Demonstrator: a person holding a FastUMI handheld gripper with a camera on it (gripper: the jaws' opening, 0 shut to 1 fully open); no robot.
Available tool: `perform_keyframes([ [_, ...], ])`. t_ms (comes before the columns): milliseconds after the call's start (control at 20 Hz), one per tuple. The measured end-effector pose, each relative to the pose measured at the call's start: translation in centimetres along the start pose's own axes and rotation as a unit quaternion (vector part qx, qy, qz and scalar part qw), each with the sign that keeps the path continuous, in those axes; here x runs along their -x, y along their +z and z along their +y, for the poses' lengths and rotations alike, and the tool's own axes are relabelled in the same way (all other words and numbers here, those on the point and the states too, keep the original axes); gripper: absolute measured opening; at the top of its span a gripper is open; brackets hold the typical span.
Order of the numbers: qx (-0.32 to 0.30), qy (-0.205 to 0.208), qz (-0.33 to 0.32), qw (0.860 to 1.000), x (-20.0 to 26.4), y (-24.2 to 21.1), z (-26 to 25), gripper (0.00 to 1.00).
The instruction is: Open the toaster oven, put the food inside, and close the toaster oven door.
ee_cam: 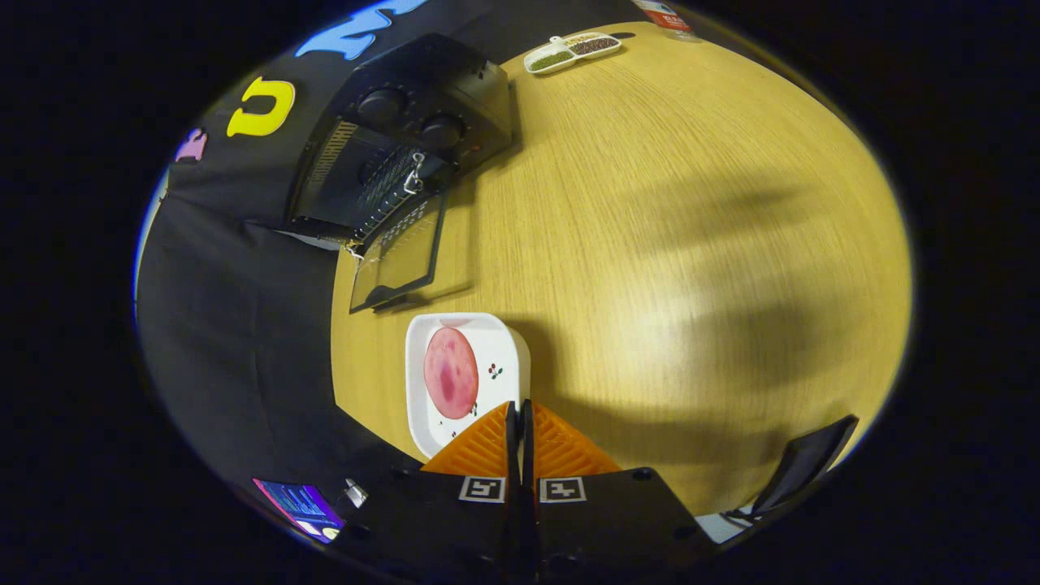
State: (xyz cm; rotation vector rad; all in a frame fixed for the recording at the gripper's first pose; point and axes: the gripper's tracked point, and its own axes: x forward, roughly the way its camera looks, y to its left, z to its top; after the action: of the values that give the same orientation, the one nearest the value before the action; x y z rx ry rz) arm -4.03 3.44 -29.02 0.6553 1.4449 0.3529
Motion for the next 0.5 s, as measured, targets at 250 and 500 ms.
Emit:
perform_keyframes([
  [250, -0.063, 0.021, -0.058, 0.996, -1.1, -0.5, 4.6, 0.01],
  [500, -0.145, 0.043, -0.133, 0.979, -2.0, 0.3, 8.6, 0.02],
])
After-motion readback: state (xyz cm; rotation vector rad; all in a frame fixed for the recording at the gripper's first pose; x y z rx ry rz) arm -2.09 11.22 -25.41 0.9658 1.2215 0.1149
